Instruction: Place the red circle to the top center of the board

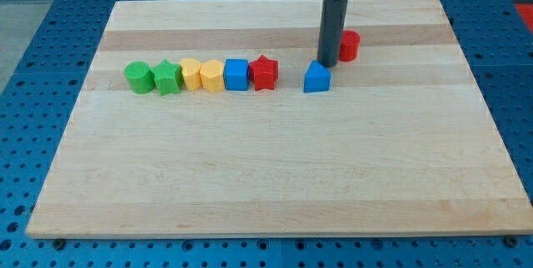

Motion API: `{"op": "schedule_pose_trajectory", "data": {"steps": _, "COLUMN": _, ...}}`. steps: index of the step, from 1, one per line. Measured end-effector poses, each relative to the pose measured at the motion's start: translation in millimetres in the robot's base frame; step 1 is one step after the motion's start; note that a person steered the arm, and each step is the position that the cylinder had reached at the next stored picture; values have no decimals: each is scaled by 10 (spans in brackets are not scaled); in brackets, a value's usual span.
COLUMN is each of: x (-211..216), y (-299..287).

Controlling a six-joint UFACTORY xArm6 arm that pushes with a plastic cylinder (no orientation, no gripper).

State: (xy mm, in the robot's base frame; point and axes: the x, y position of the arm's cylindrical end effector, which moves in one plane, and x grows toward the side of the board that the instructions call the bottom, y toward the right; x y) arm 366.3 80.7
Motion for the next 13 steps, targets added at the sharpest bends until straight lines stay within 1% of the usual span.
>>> {"op": "schedule_pose_trajectory", "data": {"steps": 1, "x": -40, "y": 309}}
{"op": "schedule_pose_trajectory", "data": {"steps": 2, "x": -280, "y": 515}}
{"op": "schedule_pose_trajectory", "data": {"steps": 3, "x": -450, "y": 362}}
{"op": "schedule_pose_trajectory", "data": {"steps": 6, "x": -995, "y": 226}}
{"op": "schedule_pose_trajectory", "data": {"steps": 8, "x": -1258, "y": 156}}
{"op": "schedule_pose_trajectory", "data": {"steps": 13, "x": -1307, "y": -9}}
